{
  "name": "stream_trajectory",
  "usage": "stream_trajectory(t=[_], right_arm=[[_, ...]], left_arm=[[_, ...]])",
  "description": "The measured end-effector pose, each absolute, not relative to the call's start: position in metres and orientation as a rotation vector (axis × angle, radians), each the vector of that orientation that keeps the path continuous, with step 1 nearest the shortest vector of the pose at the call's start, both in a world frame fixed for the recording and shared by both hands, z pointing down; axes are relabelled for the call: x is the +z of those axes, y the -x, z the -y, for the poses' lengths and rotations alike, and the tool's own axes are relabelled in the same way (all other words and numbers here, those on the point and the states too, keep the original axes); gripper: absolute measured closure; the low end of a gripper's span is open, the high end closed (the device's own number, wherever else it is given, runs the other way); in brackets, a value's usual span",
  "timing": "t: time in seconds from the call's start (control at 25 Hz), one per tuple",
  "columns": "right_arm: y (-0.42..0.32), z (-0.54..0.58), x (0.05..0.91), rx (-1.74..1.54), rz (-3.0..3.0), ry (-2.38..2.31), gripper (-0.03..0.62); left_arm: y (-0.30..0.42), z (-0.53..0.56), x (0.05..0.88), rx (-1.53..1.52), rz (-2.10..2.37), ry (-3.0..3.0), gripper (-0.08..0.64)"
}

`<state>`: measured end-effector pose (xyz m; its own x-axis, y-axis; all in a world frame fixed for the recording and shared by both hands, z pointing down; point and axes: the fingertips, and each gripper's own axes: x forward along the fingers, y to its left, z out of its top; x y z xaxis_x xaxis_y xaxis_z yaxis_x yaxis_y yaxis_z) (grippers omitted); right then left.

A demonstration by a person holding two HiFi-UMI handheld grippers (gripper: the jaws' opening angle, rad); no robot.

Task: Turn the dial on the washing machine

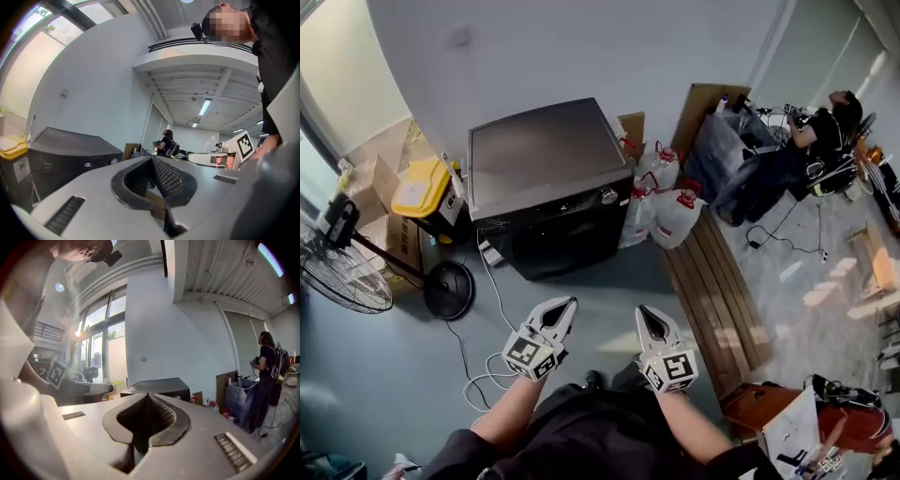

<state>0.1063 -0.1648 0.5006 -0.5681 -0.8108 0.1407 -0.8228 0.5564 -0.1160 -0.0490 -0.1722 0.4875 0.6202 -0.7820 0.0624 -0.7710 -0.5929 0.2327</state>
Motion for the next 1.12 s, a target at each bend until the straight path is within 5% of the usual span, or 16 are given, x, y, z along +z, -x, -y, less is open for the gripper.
stream_trajectory(t=[0.8,1.12], right_arm=[[-0.094,0.394,0.535,0.218,2.837,-0.927,0.562],[-0.084,0.453,0.568,0.263,2.832,-0.883,0.458]], left_arm=[[0.031,0.346,0.502,-0.055,1.741,-2.305,0.548],[0.029,0.381,0.53,-0.023,1.866,-2.204,0.548]])
